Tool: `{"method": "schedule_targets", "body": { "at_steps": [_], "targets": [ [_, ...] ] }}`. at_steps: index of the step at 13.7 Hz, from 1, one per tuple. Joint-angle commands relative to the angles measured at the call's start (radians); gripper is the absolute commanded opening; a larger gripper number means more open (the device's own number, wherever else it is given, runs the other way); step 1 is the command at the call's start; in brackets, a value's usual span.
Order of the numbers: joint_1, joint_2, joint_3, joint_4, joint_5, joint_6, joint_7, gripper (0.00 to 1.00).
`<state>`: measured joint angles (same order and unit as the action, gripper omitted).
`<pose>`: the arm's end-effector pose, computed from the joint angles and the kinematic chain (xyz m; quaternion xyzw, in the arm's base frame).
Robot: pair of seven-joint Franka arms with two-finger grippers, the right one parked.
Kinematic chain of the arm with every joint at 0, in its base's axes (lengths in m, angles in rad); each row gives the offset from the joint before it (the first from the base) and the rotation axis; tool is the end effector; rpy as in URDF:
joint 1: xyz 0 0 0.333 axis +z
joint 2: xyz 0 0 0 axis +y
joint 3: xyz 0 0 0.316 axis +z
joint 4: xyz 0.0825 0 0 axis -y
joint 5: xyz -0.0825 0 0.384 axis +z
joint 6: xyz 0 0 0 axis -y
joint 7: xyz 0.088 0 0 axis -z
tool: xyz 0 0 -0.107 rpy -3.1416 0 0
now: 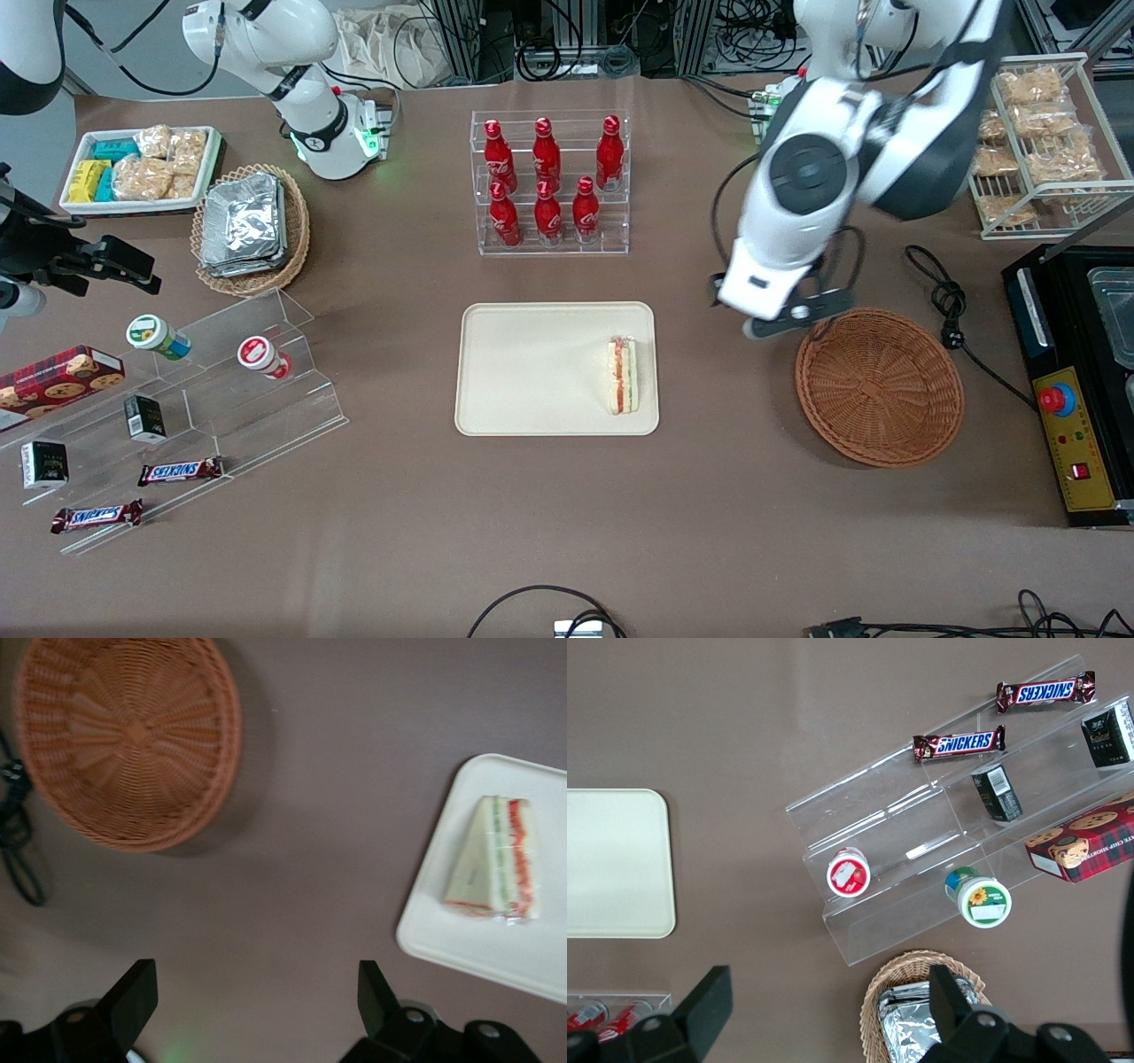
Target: Place sandwich from basket to tray
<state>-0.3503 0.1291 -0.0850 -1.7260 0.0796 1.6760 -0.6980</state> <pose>0.5316 -0.2364 0.4867 -0.9879 -0.1226 0.0572 0.0761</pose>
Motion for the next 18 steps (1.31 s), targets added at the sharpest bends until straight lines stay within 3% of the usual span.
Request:
{"method": "schedule_targets", "body": {
  "at_steps": [1,8,10,14,18],
  "targets": [
    [-0.003,-0.081,0.106,-0.047,-0.03,-0.033,0.138,1.0],
    [0.002,-0.189,0.26,-0.109,-0.015,-0.053,0.447,1.0],
    [0.149,-0.193,0.188,-0.106,-0.02,-0.055,0.567,1.0],
    [0.311,-0.184,0.098,-0.061,-0.021,-0.097,0.806,1.0],
    [0.335,-0.109,0.048,0.041,0.017,-0.101,0.821,1.0]
  ]
}}
